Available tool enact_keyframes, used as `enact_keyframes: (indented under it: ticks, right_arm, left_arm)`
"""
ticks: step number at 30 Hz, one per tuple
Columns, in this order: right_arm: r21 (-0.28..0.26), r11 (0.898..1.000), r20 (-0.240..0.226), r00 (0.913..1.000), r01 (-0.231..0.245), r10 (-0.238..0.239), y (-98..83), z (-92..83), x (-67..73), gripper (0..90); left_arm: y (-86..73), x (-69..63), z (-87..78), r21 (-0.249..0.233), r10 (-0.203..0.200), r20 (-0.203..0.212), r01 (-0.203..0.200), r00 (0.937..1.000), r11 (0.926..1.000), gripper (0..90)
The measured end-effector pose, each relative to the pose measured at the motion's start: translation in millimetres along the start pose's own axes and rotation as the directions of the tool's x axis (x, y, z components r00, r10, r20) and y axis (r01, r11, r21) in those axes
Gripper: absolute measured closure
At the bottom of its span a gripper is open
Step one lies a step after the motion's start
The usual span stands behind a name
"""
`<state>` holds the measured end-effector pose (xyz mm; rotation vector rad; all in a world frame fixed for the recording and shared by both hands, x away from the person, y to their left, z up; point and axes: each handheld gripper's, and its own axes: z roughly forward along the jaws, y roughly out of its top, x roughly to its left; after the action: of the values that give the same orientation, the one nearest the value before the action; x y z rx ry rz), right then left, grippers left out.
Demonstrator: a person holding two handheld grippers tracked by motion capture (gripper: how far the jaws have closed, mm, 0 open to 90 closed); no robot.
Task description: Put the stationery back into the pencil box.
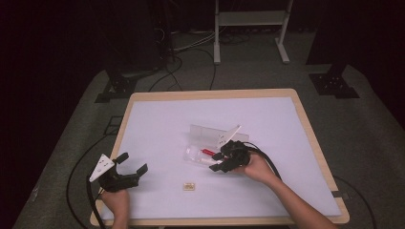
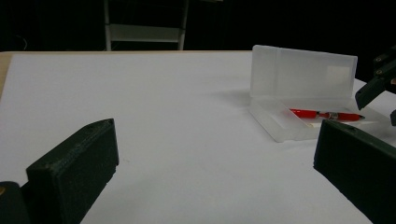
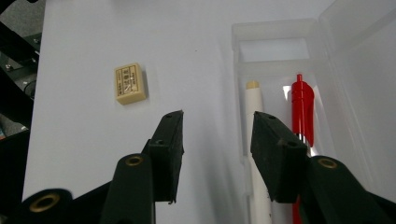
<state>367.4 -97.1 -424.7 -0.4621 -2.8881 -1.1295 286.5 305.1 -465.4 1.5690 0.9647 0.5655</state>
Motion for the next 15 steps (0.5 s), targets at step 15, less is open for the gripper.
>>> enact_keyframes:
  ticks: [15]
  right_arm:
    - [0.009,0.999,-0.027,0.9989,0.038,-0.038,7.0,7.7,15.2,49.6]
  left_arm:
    - [0.0,0.0,-0.1,0.0,0.0,0.0,0.0,1.0,1.0,0.0]
